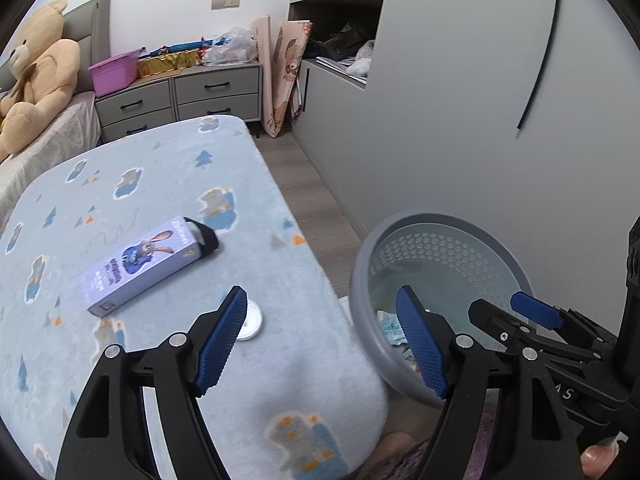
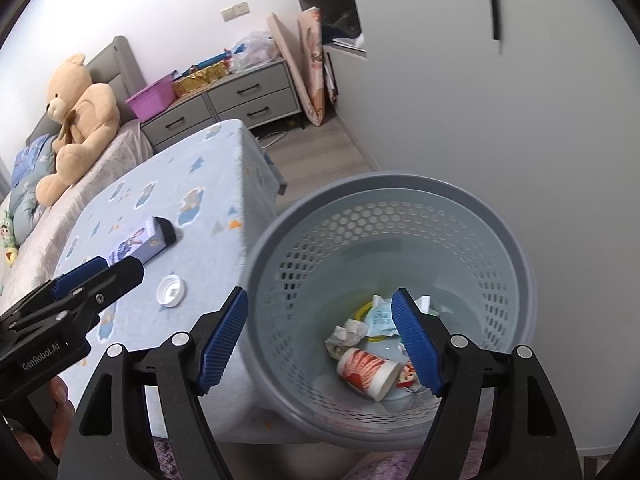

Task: Collect trash
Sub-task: 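Move both tools back over the bed toward the white bottle cap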

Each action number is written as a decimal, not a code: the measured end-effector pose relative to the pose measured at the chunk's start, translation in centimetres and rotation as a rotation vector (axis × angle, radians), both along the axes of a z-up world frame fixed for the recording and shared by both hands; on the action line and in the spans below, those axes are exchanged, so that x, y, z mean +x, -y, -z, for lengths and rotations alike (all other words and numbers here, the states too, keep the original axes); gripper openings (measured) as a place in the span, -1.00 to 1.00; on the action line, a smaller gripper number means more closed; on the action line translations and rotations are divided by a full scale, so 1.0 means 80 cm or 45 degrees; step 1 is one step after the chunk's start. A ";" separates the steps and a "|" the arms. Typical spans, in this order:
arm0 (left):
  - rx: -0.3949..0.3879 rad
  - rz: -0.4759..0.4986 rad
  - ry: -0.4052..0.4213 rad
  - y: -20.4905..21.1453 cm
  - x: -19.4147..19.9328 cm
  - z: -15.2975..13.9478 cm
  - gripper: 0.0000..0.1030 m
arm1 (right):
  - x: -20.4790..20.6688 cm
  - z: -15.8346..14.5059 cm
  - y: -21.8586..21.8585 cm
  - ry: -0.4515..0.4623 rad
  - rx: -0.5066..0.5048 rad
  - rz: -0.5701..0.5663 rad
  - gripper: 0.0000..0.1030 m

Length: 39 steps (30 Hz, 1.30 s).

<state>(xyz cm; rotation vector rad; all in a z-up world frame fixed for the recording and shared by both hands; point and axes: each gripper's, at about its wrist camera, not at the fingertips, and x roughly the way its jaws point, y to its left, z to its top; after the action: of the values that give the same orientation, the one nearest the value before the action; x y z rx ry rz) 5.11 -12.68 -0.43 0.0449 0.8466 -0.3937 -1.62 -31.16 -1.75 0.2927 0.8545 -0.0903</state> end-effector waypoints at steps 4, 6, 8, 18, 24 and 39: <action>0.003 -0.038 -0.008 -0.028 -0.001 0.006 0.43 | 0.004 0.001 -0.020 0.007 0.023 -0.025 0.48; 0.002 -0.056 -0.016 -0.041 -0.001 0.008 0.43 | 0.006 0.003 -0.029 0.005 0.035 -0.039 0.49; 0.003 -0.076 -0.021 -0.055 -0.001 0.011 0.43 | 0.010 0.005 -0.040 0.000 0.037 -0.056 0.49; 0.004 -0.175 -0.042 -0.122 -0.006 0.025 0.43 | 0.016 0.009 -0.098 -0.006 0.025 -0.155 0.60; -0.004 -0.219 -0.044 -0.155 -0.010 0.032 0.43 | 0.019 0.011 -0.126 -0.002 0.011 -0.203 0.60; -0.013 -0.297 -0.080 -0.223 -0.002 0.056 0.43 | 0.038 0.032 -0.177 -0.041 -0.026 -0.265 0.60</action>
<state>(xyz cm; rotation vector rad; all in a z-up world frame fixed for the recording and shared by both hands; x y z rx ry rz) 4.93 5.16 -4.95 -0.0760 0.9010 -0.1810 1.40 -17.04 -4.29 0.1819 0.9111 0.0900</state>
